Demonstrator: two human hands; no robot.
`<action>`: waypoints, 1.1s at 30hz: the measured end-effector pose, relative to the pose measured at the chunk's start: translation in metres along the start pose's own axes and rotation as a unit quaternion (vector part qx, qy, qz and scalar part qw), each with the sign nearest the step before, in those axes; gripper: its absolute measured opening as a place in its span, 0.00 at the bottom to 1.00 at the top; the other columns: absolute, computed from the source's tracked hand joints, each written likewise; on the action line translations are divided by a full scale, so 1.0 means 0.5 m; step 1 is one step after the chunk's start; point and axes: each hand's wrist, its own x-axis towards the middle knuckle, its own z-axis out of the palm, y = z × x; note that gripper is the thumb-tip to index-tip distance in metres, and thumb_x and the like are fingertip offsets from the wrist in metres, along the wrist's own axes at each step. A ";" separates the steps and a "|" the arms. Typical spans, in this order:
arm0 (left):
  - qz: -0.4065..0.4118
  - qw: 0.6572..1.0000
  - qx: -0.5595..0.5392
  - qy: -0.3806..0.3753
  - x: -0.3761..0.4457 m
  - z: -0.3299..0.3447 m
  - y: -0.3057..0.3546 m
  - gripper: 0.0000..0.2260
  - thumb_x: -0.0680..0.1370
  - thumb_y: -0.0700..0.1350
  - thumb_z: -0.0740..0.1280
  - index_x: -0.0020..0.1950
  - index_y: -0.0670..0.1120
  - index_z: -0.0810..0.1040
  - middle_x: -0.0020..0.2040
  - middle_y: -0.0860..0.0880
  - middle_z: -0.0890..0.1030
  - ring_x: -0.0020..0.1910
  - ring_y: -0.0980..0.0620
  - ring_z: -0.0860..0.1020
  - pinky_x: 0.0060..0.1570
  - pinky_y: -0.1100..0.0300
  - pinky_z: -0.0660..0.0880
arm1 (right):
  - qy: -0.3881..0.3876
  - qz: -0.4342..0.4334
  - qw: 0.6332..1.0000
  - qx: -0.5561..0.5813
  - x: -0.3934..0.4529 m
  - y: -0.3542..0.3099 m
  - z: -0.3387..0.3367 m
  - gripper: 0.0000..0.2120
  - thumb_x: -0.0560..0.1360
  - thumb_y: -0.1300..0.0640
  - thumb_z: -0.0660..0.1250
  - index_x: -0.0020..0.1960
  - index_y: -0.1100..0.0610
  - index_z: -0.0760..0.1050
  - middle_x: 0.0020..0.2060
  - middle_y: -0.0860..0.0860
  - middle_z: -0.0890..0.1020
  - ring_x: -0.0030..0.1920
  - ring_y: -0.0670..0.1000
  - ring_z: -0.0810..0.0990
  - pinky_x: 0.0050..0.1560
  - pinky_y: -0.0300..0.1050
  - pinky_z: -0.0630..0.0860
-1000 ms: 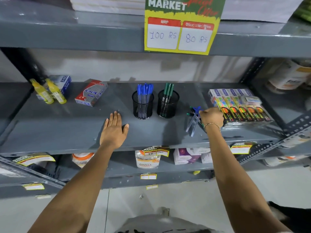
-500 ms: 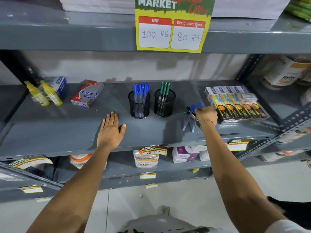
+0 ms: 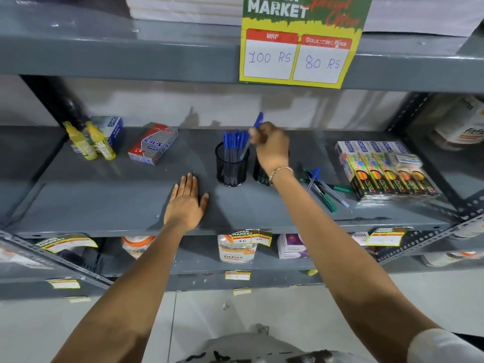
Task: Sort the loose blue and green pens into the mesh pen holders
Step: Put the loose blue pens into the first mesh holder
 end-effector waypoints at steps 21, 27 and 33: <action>-0.002 1.000 -0.001 -0.001 -0.001 0.001 0.004 0.30 0.81 0.56 0.44 0.77 0.40 0.44 0.79 0.43 0.47 0.78 0.47 0.45 0.75 0.53 0.40 | 0.087 0.235 0.953 -0.171 0.033 0.172 -0.176 0.17 0.75 0.49 0.62 0.52 0.61 0.80 0.52 0.60 0.82 0.53 0.60 0.80 0.50 0.47 0.75; -0.002 1.000 0.005 -0.001 0.000 0.003 0.002 0.30 0.81 0.57 0.43 0.77 0.40 0.45 0.79 0.43 0.47 0.78 0.47 0.45 0.75 0.53 0.41 | -0.022 0.297 0.933 -0.202 -0.005 0.233 -0.176 0.22 0.73 0.46 0.68 0.53 0.64 0.77 0.52 0.61 0.82 0.53 0.60 0.81 0.45 0.47 0.74; -0.005 1.000 0.002 -0.001 0.001 0.004 0.000 0.30 0.81 0.58 0.43 0.77 0.42 0.44 0.79 0.44 0.47 0.78 0.48 0.45 0.75 0.53 0.41 | -0.018 0.303 0.927 -0.221 -0.013 0.230 -0.153 0.17 0.75 0.49 0.66 0.52 0.63 0.78 0.51 0.60 0.82 0.52 0.60 0.81 0.48 0.48 0.77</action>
